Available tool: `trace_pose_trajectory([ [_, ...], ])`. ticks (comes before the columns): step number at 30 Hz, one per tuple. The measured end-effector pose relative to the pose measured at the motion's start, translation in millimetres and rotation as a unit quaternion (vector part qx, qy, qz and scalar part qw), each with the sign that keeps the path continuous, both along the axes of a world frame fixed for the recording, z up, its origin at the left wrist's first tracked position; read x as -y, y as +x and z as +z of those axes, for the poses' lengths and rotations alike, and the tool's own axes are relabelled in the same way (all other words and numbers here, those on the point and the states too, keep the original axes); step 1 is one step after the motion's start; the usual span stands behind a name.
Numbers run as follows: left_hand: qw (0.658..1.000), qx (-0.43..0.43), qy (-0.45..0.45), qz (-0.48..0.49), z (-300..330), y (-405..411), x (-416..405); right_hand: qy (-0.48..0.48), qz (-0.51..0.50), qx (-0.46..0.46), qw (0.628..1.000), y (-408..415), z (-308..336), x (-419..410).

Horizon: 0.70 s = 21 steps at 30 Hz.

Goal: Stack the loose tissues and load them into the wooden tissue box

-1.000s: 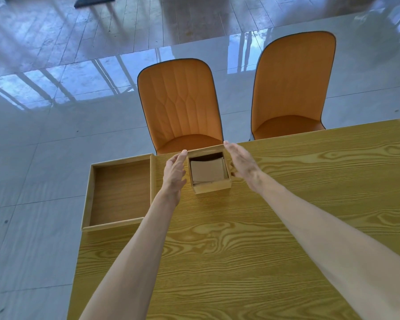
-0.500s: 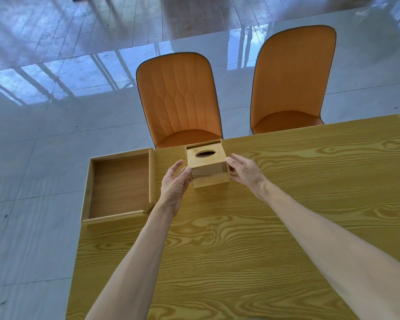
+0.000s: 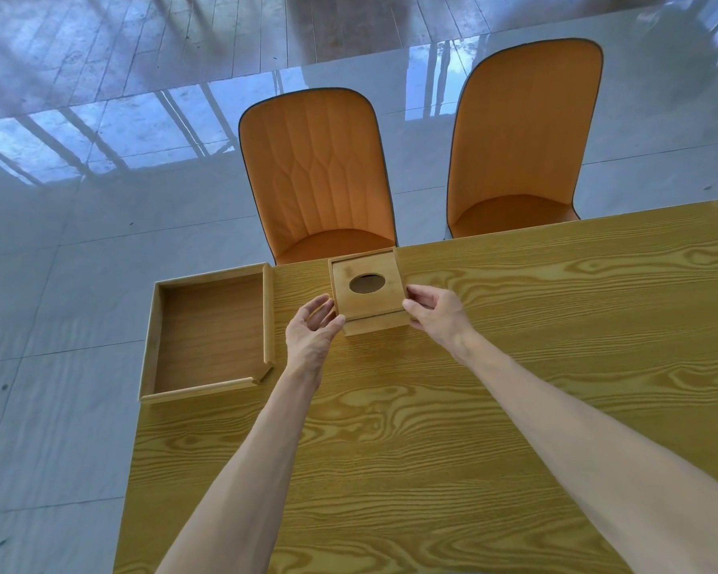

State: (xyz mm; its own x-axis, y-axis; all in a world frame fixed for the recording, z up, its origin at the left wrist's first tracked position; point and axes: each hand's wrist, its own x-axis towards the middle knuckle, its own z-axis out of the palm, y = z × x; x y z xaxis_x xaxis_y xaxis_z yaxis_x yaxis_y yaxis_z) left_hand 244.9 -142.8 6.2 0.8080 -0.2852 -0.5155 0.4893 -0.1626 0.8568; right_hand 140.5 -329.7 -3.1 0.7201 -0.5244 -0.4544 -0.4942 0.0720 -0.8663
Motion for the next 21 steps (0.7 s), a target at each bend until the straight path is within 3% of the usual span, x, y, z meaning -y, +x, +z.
trace_pose_trajectory([
  [8, 0.996, 0.015, 0.080, -0.036, -3.2, -1.6, 2.5, -0.085, 0.029, -0.046, 0.995, 1.5, 2.3, -2.1],
  [12, 0.971, -0.008, 0.192, -0.141, 5.8, 3.0, 0.2, -0.122, 0.062, -0.080, 0.987, 0.4, 12.5, -1.9],
  [14, 0.935, -0.009, 0.256, -0.247, 15.4, 7.8, -3.8, -0.138, 0.097, -0.116, 0.979, 1.7, 23.2, -0.5],
  [17, 0.813, 0.064, 0.384, -0.433, 33.7, 16.9, -9.6, -0.202, 0.193, -0.192, 0.941, 3.6, 43.1, 3.1],
  [19, 0.741, 0.112, 0.444, -0.490, 53.1, 19.6, -8.5, -0.255, 0.237, -0.223, 0.910, 2.9, 61.6, 5.2],
  [21, 0.713, 0.154, 0.462, -0.504, 77.8, 21.5, -3.0, -0.295, 0.259, -0.235, 0.889, 3.5, 84.4, 7.1],
])
